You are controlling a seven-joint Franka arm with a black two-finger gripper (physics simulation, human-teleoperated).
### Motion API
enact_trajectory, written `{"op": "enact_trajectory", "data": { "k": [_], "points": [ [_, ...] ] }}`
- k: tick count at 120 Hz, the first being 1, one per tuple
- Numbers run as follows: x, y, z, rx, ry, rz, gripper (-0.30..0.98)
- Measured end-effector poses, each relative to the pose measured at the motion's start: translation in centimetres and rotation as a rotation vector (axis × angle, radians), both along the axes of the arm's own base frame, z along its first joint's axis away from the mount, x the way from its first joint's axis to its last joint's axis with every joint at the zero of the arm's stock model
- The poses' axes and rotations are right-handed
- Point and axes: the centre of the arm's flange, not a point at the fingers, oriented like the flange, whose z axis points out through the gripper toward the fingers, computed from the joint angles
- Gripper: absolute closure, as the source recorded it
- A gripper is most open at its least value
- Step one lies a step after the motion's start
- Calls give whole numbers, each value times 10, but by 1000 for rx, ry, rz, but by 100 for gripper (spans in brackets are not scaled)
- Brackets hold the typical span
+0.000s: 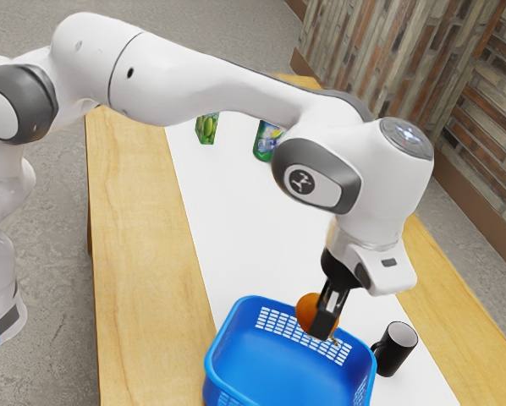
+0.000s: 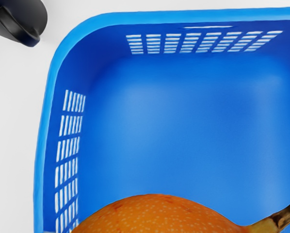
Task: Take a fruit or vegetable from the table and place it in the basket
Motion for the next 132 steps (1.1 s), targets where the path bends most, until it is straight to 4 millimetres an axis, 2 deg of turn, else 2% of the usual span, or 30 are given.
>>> {"op": "enact_trajectory", "data": {
  "k": [26, 59, 81, 109, 126, 130, 132],
  "points": [
    [-7, -19, -16, 3, 13, 25, 25],
    [0, -27, -59, 24, 70, 79, 25],
    [-8, -40, -70, 13, 89, 85, 24],
    [-9, -46, -110, 12, 128, 110, 23],
    [-7, -47, -110, -6, 112, 119, 10],
    [-7, -47, -103, -12, 103, 119, 8],
    [-7, -48, -93, -18, 93, 118, 7]
  ]
}}
